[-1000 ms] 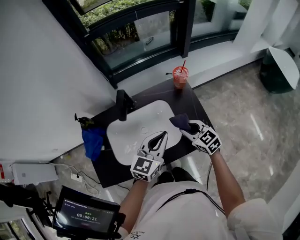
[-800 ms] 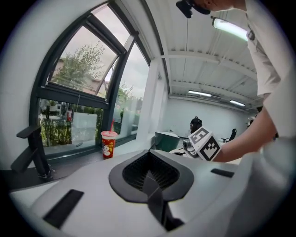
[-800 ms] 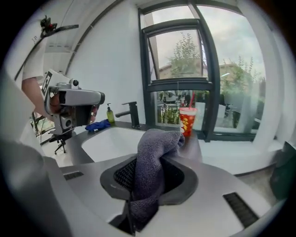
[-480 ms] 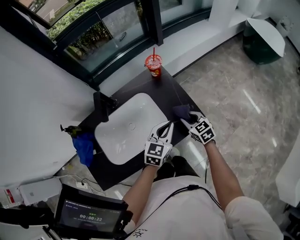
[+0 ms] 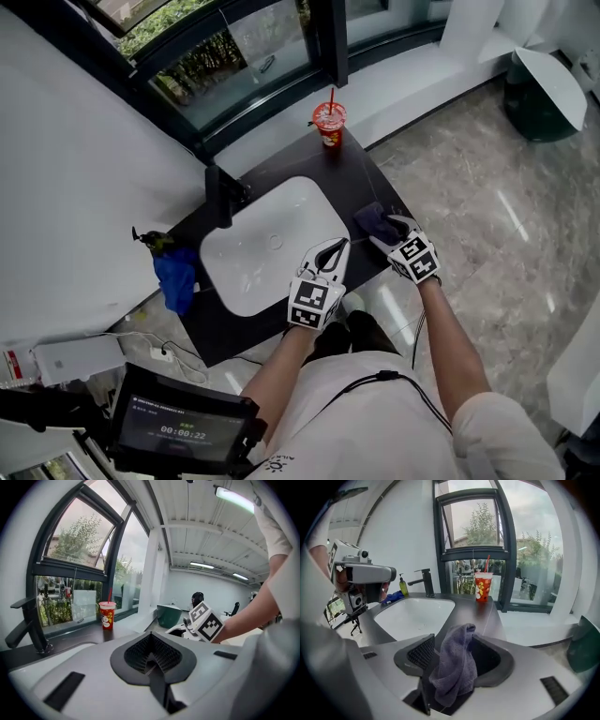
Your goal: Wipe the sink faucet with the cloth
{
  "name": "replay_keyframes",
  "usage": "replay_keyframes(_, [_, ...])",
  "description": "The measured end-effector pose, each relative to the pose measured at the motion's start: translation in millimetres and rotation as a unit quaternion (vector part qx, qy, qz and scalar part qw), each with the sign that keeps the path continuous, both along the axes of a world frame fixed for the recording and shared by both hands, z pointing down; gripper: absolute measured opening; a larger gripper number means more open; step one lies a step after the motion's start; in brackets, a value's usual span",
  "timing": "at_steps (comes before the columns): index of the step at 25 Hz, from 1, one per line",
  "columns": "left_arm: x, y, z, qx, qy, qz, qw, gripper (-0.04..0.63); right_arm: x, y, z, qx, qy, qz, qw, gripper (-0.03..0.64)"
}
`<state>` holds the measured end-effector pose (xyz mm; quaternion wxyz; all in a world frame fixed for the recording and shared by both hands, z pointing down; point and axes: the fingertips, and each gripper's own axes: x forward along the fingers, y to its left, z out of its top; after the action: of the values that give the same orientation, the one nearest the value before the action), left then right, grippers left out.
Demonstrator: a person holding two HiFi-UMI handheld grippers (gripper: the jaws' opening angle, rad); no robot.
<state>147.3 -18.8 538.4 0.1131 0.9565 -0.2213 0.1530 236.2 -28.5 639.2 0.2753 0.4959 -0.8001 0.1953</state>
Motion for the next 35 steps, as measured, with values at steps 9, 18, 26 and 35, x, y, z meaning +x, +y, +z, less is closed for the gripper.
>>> replay_keyframes(9, [-98.0, -15.1, -91.4, 0.072, 0.062, -0.083, 0.9921, 0.0, -90.3, -5.7, -134.2, 0.123, -0.102, -0.054, 0.986, 0.229])
replay_keyframes(18, [-217.6, 10.3, -126.0, 0.112, 0.062, -0.188, 0.9739, 0.0, -219.0, 36.2, -220.2, 0.189, -0.181, -0.198, 0.945, 0.002])
replay_keyframes(26, [-209.3, 69.8, -140.5, 0.131, 0.067, -0.211, 0.9664, 0.0, -207.6, 100.2, -232.9, 0.206, -0.18, -0.225, 0.935, 0.002])
replay_keyframes(35, [-131.7, 184.6, -144.7, 0.146, 0.082, -0.196, 0.9662, 0.0, -150.9, 227.0, -228.9, 0.224, -0.193, -0.229, 0.927, 0.002])
